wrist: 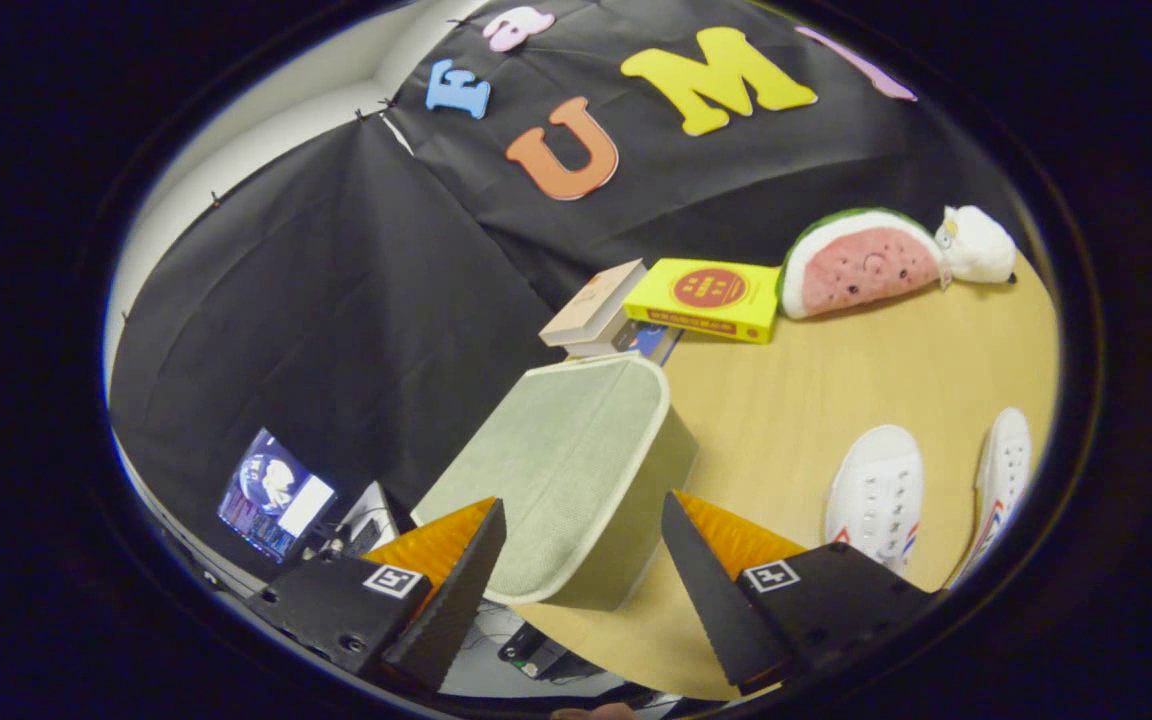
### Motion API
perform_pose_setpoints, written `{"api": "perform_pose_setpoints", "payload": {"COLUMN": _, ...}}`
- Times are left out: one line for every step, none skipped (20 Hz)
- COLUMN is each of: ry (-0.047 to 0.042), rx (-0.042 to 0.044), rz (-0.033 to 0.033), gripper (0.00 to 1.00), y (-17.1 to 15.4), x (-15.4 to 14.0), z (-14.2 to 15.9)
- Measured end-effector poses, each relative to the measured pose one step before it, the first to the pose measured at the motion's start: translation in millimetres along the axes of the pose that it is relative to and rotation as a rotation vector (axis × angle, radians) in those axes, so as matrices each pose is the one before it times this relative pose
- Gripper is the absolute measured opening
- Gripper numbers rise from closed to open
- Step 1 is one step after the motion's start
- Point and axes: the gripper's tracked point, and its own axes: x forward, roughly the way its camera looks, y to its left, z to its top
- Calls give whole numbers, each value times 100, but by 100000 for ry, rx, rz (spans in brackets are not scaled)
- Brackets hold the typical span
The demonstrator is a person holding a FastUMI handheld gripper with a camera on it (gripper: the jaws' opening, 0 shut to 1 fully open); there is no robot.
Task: Open the storage box then place both shoes into the box .Put the left shoe in first, then the right shoe, with the right side of both shoes facing outward in a uniform manner.
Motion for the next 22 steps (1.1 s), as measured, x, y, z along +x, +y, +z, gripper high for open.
{"api": "perform_pose_setpoints", "payload": {"ry": 2515, "rx": 2689, "rz": 2968, "gripper": 100, "y": -196, "x": 742, "z": -441}}
{"api": "perform_pose_setpoints", "payload": {"ry": 1939, "rx": 2314, "rz": 2567, "gripper": 100, "y": -220, "x": 705, "z": -207}}
{"api": "perform_pose_setpoints", "payload": {"ry": 2148, "rx": 1768, "rz": 2134, "gripper": 100, "y": -132, "x": 511, "z": -281}}
{"api": "perform_pose_setpoints", "payload": {"ry": 1809, "rx": 1260, "rz": 1884, "gripper": 100, "y": -198, "x": 585, "z": -179}}
{"api": "perform_pose_setpoints", "payload": {"ry": 2092, "rx": 1517, "rz": 1377, "gripper": 100, "y": -65, "x": 502, "z": -374}}
{"api": "perform_pose_setpoints", "payload": {"ry": 1253, "rx": 1862, "rz": 1509, "gripper": 100, "y": -102, "x": 459, "z": -93}}
{"api": "perform_pose_setpoints", "payload": {"ry": 1779, "rx": 1772, "rz": 1636, "gripper": 100, "y": -32, "x": 503, "z": -165}}
{"api": "perform_pose_setpoints", "payload": {"ry": 1278, "rx": 1866, "rz": 1820, "gripper": 99, "y": 3, "x": 398, "z": -49}}
{"api": "perform_pose_setpoints", "payload": {"ry": 877, "rx": 1314, "rz": 2236, "gripper": 97, "y": 191, "x": 428, "z": -35}}
{"api": "perform_pose_setpoints", "payload": {"ry": 774, "rx": 1490, "rz": 2444, "gripper": 94, "y": 322, "x": 373, "z": 108}}
{"api": "perform_pose_setpoints", "payload": {"ry": 638, "rx": 1142, "rz": 2257, "gripper": 91, "y": 381, "x": 206, "z": 85}}
{"api": "perform_pose_setpoints", "payload": {"ry": -244, "rx": 753, "rz": 1242, "gripper": 89, "y": 230, "x": 51, "z": 204}}
{"api": "perform_pose_setpoints", "payload": {"ry": -183, "rx": -365, "rz": -695, "gripper": 82, "y": -265, "x": -144, "z": 126}}
{"api": "perform_pose_setpoints", "payload": {"ry": -565, "rx": 32, "rz": -259, "gripper": 70, "y": -106, "x": -94, "z": 259}}
{"api": "perform_pose_setpoints", "payload": {"ry": -1214, "rx": 266, "rz": -412, "gripper": 59, "y": 168, "x": -361, "z": 261}}
{"api": "perform_pose_setpoints", "payload": {"ry": -1736, "rx": 558, "rz": 176, "gripper": 47, "y": 262, "x": -317, "z": 624}}
{"api": "perform_pose_setpoints", "payload": {"ry": -1154, "rx": 708, "rz": 105, "gripper": 36, "y": 473, "x": -350, "z": 313}}
{"api": "perform_pose_setpoints", "payload": {"ry": -989, "rx": -27, "rz": -1054, "gripper": 25, "y": 334, "x": -194, "z": 333}}
{"api": "perform_pose_setpoints", "payload": {"ry": 398, "rx": -428, "rz": 11, "gripper": 20, "y": 518, "x": -284, "z": 29}}
{"api": "perform_pose_setpoints", "payload": {"ry": -661, "rx": -362, "rz": -82, "gripper": 15, "y": 803, "x": -227, "z": 485}}
{"api": "perform_pose_setpoints", "payload": {"ry": -648, "rx": -390, "rz": -227, "gripper": 13, "y": 789, "x": -59, "z": 411}}
{"api": "perform_pose_setpoints", "payload": {"ry": -764, "rx": -714, "rz": -454, "gripper": 9, "y": 969, "x": -139, "z": 496}}
